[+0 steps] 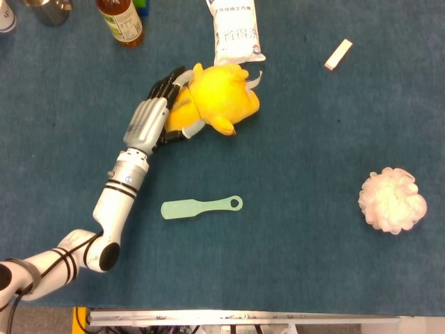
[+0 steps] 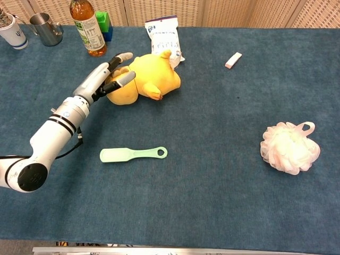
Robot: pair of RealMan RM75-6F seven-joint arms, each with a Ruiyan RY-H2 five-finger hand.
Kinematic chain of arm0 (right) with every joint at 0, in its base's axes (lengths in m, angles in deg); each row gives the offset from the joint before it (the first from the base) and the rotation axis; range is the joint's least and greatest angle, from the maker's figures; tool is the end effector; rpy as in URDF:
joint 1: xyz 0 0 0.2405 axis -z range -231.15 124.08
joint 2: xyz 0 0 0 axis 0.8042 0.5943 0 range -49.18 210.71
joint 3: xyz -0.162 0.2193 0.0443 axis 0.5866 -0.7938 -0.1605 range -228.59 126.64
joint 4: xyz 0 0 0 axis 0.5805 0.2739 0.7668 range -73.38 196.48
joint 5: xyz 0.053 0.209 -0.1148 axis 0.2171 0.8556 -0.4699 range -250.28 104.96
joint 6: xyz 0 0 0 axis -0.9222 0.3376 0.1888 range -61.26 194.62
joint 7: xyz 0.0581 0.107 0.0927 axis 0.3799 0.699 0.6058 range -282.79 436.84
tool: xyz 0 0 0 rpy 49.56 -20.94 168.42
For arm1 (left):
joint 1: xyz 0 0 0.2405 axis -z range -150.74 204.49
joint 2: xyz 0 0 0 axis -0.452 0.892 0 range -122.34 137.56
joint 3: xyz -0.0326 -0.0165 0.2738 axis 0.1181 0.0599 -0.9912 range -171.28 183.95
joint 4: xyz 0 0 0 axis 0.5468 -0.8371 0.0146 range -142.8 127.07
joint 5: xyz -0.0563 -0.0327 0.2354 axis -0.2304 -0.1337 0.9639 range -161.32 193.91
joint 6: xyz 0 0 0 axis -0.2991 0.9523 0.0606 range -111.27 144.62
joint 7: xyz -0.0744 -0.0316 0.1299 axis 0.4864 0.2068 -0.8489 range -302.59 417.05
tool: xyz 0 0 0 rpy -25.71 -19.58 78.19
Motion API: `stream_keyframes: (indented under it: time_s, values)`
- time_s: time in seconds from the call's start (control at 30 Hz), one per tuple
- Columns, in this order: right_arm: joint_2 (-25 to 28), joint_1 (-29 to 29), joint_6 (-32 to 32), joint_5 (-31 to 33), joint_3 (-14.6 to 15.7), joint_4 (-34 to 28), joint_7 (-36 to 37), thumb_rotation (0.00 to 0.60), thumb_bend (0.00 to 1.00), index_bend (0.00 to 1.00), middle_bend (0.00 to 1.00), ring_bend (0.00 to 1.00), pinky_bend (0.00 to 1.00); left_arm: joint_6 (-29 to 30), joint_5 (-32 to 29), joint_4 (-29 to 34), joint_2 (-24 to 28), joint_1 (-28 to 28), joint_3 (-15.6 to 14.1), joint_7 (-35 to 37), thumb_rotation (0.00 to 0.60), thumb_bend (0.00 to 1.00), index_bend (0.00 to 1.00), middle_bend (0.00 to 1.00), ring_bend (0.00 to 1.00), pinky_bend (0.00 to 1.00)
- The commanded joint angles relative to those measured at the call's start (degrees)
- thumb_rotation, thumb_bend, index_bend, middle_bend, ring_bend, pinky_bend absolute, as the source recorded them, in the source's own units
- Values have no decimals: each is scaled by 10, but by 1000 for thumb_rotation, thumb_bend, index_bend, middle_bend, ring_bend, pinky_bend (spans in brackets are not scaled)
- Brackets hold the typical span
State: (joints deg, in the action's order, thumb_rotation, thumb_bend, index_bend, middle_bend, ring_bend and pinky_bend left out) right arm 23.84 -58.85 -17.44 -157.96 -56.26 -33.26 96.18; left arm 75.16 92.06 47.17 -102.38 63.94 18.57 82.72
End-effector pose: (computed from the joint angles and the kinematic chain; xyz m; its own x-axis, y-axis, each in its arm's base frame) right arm -0.3396 -0.2073 0.1808 0.1495 0.0283 0.9884 -0.9885 -0.0184 0.1500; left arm -0.2014 0.3727 -0.1283 -0.1792 0.3174 0.9312 0.9618 -0.1428 0.2338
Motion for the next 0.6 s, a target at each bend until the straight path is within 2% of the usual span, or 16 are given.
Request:
stream_keyframes:
  time_s: [0.03,0.33,0.6]
  values:
    - [0,0,1,0,0,0,0,590,114,129,318,204,218,-17,-12,-19,-9,13,14,-3,107,28,0,0,0,0]
    - [2,4,-1,4,0,0,0,592,114,129,318,204,218,-40,-31,-56,-27,37,38,-5,108,28,0,0,0,0]
    - [2,6,0,7,0,1,2,592,114,129,318,204,218,-26,-17,-48,-35,29,21,-7,107,28,0,0,0,0]
